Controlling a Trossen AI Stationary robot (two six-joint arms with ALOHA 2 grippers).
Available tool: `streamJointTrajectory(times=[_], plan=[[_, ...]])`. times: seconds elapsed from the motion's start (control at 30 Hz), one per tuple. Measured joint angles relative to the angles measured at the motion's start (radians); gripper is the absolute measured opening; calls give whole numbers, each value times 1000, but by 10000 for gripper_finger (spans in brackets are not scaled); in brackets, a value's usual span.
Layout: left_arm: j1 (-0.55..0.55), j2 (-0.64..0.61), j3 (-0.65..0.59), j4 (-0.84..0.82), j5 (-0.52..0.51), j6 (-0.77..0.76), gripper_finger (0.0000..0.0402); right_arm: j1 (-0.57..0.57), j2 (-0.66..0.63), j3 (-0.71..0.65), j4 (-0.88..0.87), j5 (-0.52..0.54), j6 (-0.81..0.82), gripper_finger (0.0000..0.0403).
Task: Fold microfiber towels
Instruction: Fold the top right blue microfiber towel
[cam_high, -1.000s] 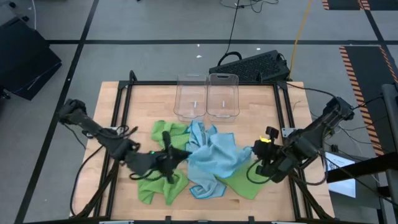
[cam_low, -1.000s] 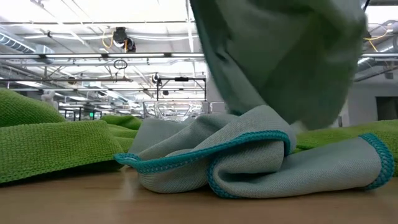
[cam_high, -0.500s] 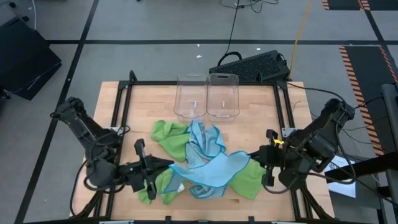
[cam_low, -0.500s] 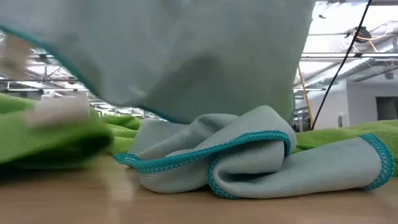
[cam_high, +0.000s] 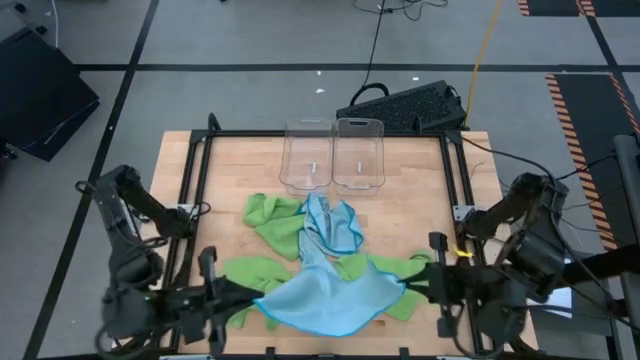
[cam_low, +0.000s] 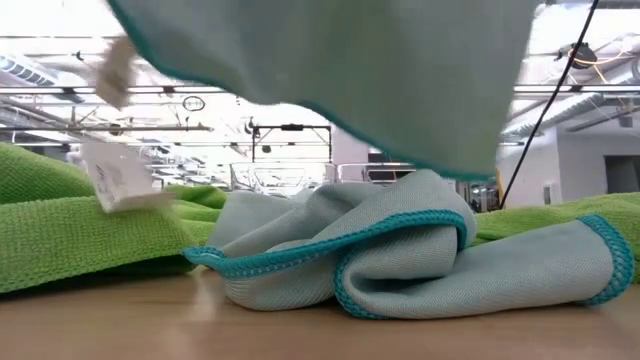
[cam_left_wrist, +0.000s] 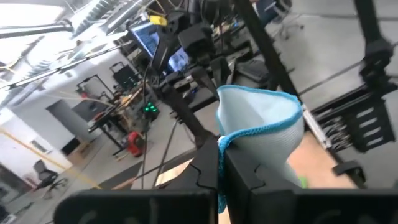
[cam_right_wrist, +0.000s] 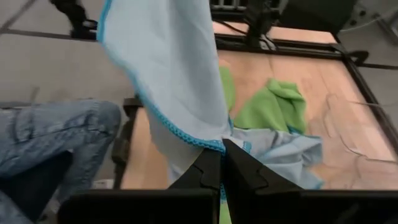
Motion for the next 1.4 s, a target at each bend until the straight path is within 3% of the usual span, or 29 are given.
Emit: streamJointTrajectory(times=[0.17, 0.33, 0.43, 0.63, 0.73, 0.93, 1.1, 1.4], plan=[[-17, -2, 26, -61, -71, -25, 6, 26, 1, 2, -51, -2, 72, 0], [8, -45, 30, -241, -132, -175, 13, 14, 2, 2, -272, 7, 191, 0], [58, -63, 30, -447, -132, -330, 8, -32, 0, -25, -353, 48, 237, 0], [216, -75, 30, -958, -91, -773, 14, -168, -15, -158, -346, 124, 134, 0], [287, -75, 15, -1121, -45, -941, 12, -250, -18, -247, -347, 131, 92, 0], [406, -74, -59, -1262, 5, -1080, 13, -410, -22, -375, -336, 132, 48, 0], [484, -73, -142, -1260, 74, -1103, 10, -501, -22, -455, -226, 123, -50, 0], [505, -75, -241, -1255, 147, -1146, 15, -554, -21, -542, -14, -38, -147, 0]])
